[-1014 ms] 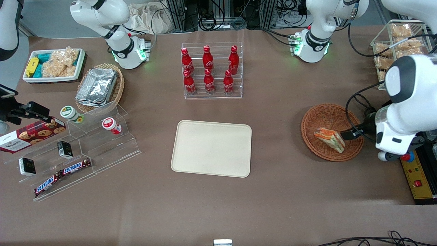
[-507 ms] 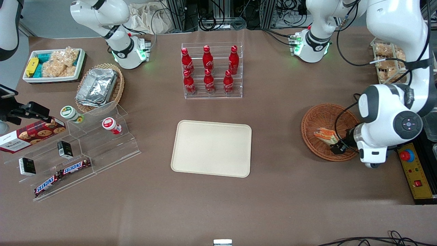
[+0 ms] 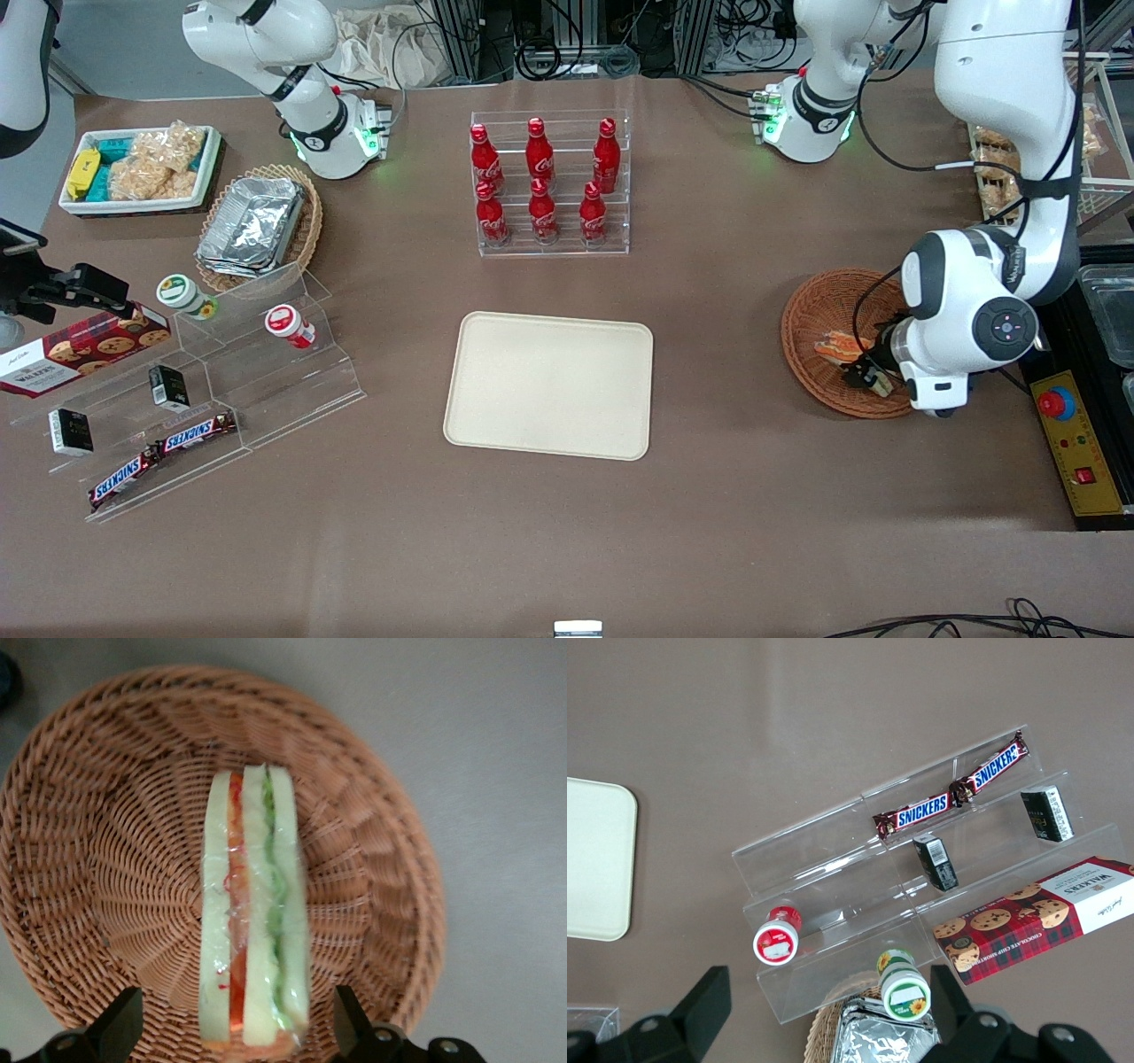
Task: Place sandwich from basket to tray
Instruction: 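Close the left gripper on the sandwich and lift it from the basket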
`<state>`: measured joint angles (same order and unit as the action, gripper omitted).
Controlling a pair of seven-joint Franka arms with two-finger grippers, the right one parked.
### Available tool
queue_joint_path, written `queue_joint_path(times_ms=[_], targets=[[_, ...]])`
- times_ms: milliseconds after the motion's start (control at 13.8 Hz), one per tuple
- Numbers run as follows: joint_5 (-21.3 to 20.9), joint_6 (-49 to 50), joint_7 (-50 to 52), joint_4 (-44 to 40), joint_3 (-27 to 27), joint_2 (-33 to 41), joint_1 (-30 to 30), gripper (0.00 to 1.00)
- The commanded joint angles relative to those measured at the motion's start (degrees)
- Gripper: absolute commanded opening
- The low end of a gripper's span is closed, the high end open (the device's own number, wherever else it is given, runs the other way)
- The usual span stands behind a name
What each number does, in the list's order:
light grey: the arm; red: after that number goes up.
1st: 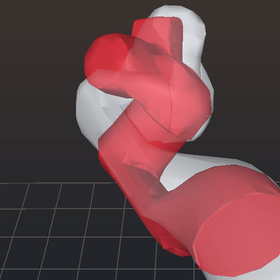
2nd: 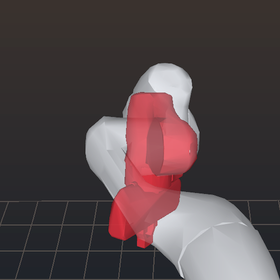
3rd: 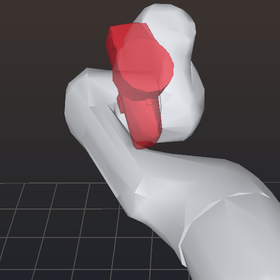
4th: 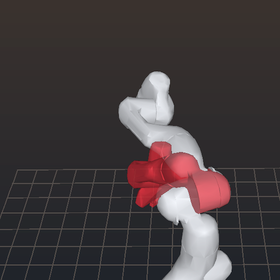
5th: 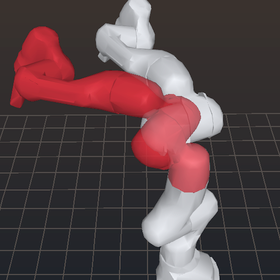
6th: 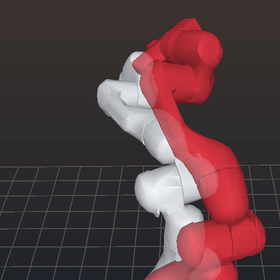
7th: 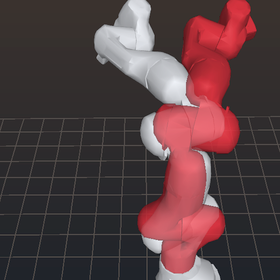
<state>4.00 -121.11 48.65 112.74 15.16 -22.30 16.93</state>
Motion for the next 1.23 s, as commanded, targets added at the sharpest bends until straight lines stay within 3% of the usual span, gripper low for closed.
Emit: queue_joint_path(times_ms=[0, 72, 290, 435, 797, 1159], targets=[[-0.14, -0.97, 1.01, 0.29, 0.13, -2.12, -0.14, 0.95], [-0.14, -1.06, 1.01, 0.11, 0.13, -3.26, -0.14, 0.87], [0.83, -2.47, 1.45, -1.29, 0.13, -4.77, -0.14, 0.24], [0.83, -2.38, 5.21, -2.35, 0.13, -4.51, -0.14, 0.00], [0.04, 4.36, 5.68, -5.94, -0.74, 0.93, 0.47, 0.00], [0.13, 12.63, -9.58, -9.89, -2.85, 8.58, 0.74, 0.00]])
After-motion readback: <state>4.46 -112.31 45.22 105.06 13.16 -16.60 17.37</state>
